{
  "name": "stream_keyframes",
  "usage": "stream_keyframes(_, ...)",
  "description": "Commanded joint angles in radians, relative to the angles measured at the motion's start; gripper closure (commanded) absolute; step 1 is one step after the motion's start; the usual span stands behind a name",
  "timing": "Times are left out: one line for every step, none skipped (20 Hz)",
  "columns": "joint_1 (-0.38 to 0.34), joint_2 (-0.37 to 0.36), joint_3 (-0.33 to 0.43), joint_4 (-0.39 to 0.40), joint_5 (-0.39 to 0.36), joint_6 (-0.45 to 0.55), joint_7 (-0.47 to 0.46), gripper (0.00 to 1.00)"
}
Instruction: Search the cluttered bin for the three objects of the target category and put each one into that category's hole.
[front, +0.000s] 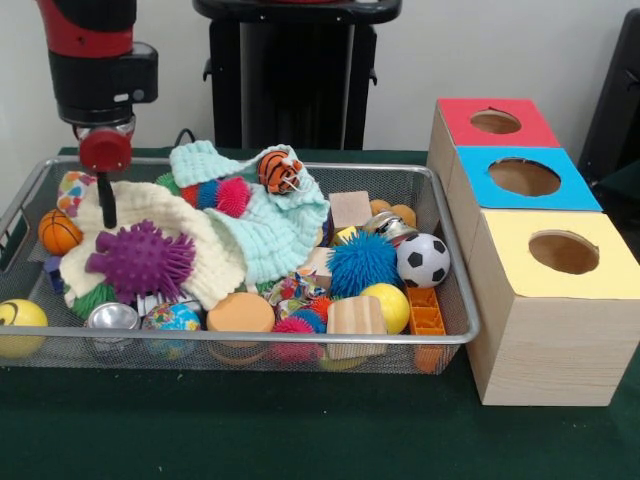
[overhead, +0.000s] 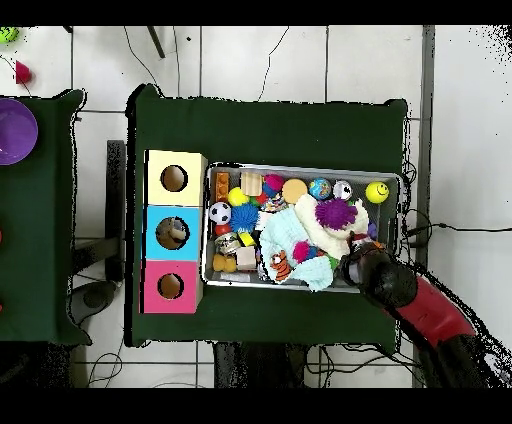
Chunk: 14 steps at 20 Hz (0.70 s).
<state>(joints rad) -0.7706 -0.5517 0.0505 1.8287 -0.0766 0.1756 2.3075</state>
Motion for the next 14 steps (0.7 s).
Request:
stream_keyframes(-0.040,0.128,0.115,-0.067,-0.033,-0.056,0.019,0.00)
stream_keyframes(-0.035,0.128,0.110,-0.068,-0.033,-0.056,0.020,0.00)
stream_keyframes(-0.029,0.129,0.105,-0.069,-0.034,-0.058,0.023,0.00)
stream_keyframes(-0.022,0.128,0.100,-0.066,-0.033,-0.060,0.028,0.00)
stream_keyframes(-0.018,0.130,0.096,-0.064,-0.032,-0.064,0.032,0.00)
stream_keyframes(-0.015,0.131,0.094,-0.060,-0.030,-0.066,0.037,0.00)
stream_keyframes(-0.013,0.130,0.091,-0.057,-0.027,-0.057,0.038,0.00)
stream_keyframes(-0.006,0.129,0.083,-0.055,-0.023,-0.030,0.035,0.00)
stream_keyframes(0.000,0.129,0.074,-0.053,-0.020,-0.004,0.032,0.00)
stream_keyframes(0.008,0.131,0.061,-0.053,-0.023,0.005,0.029,0.00)
stream_keyframes(0.008,0.134,0.059,-0.050,-0.025,0.007,0.027,0.00)
stream_keyframes(0.008,0.136,0.057,-0.047,-0.027,0.009,0.026,0.00)
stream_keyframes(0.022,0.134,0.040,-0.058,-0.041,0.009,0.014,0.00)
stream_keyframes(0.034,0.132,0.026,-0.068,-0.055,0.003,0.003,0.00)
